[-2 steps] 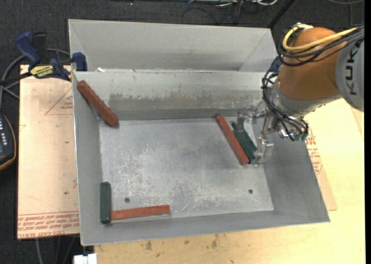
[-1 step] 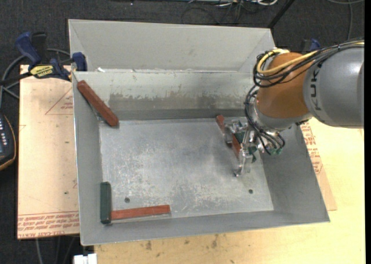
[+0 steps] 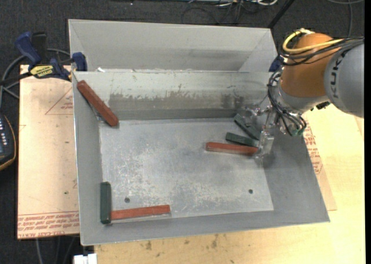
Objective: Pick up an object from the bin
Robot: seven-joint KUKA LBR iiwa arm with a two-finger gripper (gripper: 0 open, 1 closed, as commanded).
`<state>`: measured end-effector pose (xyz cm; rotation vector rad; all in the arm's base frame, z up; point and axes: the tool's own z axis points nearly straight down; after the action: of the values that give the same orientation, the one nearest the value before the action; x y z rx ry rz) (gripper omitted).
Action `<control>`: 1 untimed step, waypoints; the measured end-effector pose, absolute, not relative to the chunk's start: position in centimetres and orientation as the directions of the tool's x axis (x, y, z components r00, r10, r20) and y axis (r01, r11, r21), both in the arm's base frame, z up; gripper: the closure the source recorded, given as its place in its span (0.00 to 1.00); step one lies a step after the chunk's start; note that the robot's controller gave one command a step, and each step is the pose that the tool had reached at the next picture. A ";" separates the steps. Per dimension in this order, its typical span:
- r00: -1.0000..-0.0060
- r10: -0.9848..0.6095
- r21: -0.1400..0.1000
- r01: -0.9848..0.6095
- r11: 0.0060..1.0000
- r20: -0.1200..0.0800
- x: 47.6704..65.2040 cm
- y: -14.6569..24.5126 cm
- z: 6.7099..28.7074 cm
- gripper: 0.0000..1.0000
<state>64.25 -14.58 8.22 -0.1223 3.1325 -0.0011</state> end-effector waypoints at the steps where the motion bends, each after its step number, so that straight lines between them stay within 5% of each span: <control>1: -0.990 0.141 0.003 0.141 0.990 -0.001 62.9 -8.5 7.0 0.00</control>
Offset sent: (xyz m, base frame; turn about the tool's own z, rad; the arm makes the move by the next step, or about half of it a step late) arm -0.0146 0.0587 -0.0122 0.2220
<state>62.88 -8.47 7.03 0.2218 3.1321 0.0038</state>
